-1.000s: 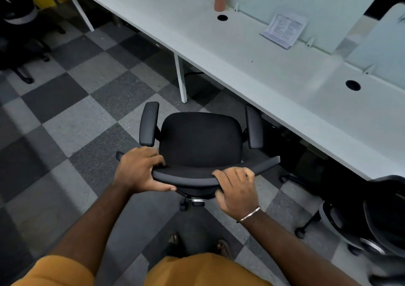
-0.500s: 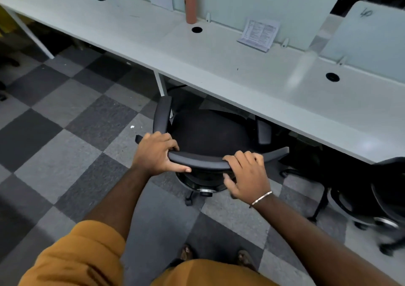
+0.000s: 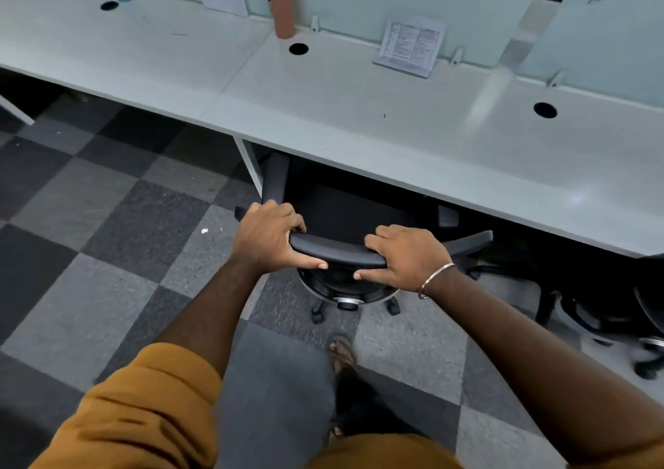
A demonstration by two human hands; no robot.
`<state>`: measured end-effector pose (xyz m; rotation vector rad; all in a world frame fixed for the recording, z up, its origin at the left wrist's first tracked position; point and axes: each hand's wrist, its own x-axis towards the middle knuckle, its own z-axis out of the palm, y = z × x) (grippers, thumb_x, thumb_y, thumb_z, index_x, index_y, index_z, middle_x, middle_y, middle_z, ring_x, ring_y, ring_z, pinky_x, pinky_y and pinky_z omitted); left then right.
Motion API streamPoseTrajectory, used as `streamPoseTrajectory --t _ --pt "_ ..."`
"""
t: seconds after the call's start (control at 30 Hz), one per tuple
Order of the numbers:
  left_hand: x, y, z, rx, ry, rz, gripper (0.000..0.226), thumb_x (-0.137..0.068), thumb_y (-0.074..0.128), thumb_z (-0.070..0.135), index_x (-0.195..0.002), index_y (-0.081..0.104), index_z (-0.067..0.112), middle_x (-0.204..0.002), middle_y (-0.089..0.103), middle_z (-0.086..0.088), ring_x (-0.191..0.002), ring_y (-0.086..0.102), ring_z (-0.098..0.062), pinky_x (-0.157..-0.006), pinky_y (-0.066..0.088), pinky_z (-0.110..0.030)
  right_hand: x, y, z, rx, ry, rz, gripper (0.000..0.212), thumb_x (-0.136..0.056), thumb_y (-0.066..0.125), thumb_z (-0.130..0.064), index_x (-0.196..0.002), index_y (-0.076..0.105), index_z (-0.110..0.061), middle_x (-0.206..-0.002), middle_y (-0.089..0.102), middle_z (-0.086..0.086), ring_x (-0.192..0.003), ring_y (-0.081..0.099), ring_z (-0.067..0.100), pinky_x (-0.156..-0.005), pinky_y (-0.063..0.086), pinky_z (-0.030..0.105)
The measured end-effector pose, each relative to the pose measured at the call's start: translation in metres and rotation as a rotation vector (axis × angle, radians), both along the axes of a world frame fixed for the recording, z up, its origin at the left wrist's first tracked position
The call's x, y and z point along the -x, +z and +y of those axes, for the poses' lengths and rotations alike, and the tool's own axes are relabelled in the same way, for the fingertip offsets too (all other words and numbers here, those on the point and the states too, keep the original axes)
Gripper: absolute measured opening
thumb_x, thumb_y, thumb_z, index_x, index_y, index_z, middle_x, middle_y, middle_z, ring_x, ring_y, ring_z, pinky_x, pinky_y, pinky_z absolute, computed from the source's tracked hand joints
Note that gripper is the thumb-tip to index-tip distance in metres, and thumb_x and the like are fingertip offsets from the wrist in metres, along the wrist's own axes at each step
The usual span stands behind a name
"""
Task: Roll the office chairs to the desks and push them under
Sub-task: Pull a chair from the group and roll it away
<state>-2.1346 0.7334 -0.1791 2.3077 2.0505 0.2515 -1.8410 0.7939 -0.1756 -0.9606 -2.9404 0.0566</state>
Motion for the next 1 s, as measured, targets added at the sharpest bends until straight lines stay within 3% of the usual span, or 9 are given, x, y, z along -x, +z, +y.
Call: streamPoseTrajectory --t 0.17,0.33,0.57,0.8,1.0 --pt "0.035 -0.002 0.052 -0.021 -0.034 -0.020 0.093 -0.050 0.041 0.111 -0.084 0.069 0.029 -0.083 0.055 0.013 -0.080 0.048 -0.014 -0.074 0.025 -0.032 0.035 -0.005 0.040 -0.013 -0.014 0.034 0.061 -0.088 0.040 -0.085 -0.102 0.058 -0.029 -0.088 0.057 -0.005 -0.085 0.063 0.022 -0.057 0.040 0.032" --pt "0.087 -0.001 0.092 0.036 -0.093 -0.036 0.093 -0.050 0.046 0.109 -0.089 0.069 0.029 -0.088 0.054 0.013 -0.084 0.046 -0.012 -0.077 0.033 -0.035 0.093 -0.010 0.063 0.056 0.002 0.039 0.054 -0.090 0.042 -0.079 -0.100 0.059 -0.028 -0.091 0.060 -0.004 -0.090 0.063 0.023 -0.065 0.046 0.037" --pt "0.137 -0.001 0.123 0.018 -0.139 -0.089 0.090 -0.047 0.057 0.103 -0.089 0.069 0.024 -0.088 0.052 0.012 -0.082 0.043 -0.012 -0.076 0.031 -0.034 0.146 -0.016 0.077 -0.067 -0.032 0.123 0.046 -0.088 0.056 -0.071 -0.088 0.061 -0.026 -0.082 0.057 -0.005 -0.076 0.061 0.021 -0.058 0.041 0.035" --pt "0.169 -0.013 0.123 -0.076 -0.140 -0.124 0.089 -0.046 0.058 0.103 -0.080 0.064 0.020 -0.081 0.047 0.012 -0.079 0.037 -0.010 -0.076 0.025 -0.032 0.175 -0.017 0.074 -0.103 -0.094 0.154 0.047 -0.086 0.060 -0.071 -0.080 0.060 -0.024 -0.077 0.052 -0.005 -0.070 0.057 0.020 -0.056 0.044 0.034" --pt "0.203 -0.016 0.103 -0.094 -0.146 -0.189 0.086 -0.047 0.061 0.103 -0.076 0.062 0.022 -0.077 0.050 0.011 -0.078 0.048 -0.017 -0.076 0.031 -0.035 0.207 -0.017 0.054 -0.106 -0.143 0.161 0.050 -0.085 0.062 -0.073 -0.077 0.061 -0.024 -0.077 0.052 -0.006 -0.069 0.056 0.019 -0.056 0.044 0.033"
